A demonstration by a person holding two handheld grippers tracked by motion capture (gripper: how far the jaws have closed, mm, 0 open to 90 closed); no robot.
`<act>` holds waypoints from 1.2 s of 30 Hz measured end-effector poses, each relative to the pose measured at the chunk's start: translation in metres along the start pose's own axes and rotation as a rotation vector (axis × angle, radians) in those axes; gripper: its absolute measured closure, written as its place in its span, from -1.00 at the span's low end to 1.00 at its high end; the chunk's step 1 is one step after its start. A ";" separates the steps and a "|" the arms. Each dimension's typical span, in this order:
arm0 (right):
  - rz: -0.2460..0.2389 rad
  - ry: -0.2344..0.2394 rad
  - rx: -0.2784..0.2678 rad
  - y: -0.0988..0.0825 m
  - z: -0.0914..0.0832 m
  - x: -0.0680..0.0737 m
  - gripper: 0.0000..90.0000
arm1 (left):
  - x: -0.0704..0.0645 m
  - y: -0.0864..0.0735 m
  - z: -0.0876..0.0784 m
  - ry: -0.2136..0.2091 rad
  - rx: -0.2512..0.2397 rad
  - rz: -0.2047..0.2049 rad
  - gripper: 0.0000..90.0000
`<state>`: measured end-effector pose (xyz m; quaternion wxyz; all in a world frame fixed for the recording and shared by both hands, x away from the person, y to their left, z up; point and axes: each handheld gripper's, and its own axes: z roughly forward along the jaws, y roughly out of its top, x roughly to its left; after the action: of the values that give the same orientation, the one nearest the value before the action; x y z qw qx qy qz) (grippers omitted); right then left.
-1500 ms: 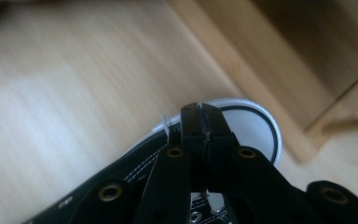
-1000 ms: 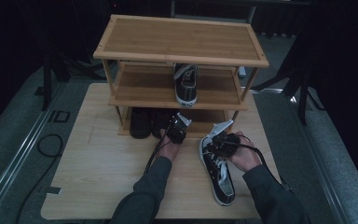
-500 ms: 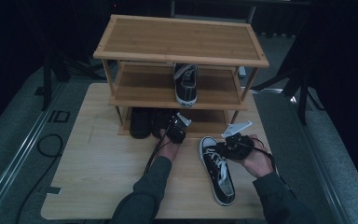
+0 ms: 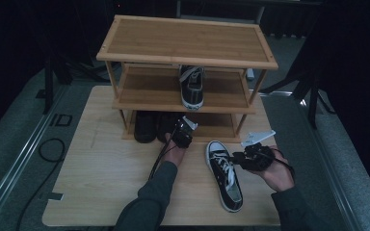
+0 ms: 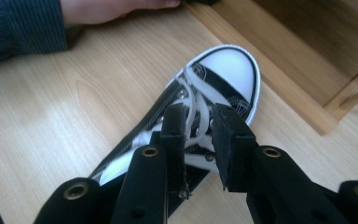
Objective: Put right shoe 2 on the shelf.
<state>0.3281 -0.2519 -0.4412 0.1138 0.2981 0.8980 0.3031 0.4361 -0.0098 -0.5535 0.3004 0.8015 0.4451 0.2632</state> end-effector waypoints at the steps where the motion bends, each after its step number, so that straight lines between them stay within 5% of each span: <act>1: 0.001 0.000 0.002 -0.001 0.000 0.000 0.66 | 0.000 0.000 0.000 0.000 0.000 0.000 0.99; 20: 0.025 0.020 0.080 -0.033 0.003 0.012 0.69 | 0.000 0.000 0.000 0.001 0.000 -0.001 0.99; 36: 0.040 0.053 0.094 -0.032 0.008 0.021 0.66 | 0.000 0.000 0.000 0.001 -0.001 -0.003 0.99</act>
<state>0.2998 -0.2559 -0.4672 0.0698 0.3128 0.9078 0.2706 0.4358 -0.0099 -0.5537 0.3012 0.8003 0.4464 0.2636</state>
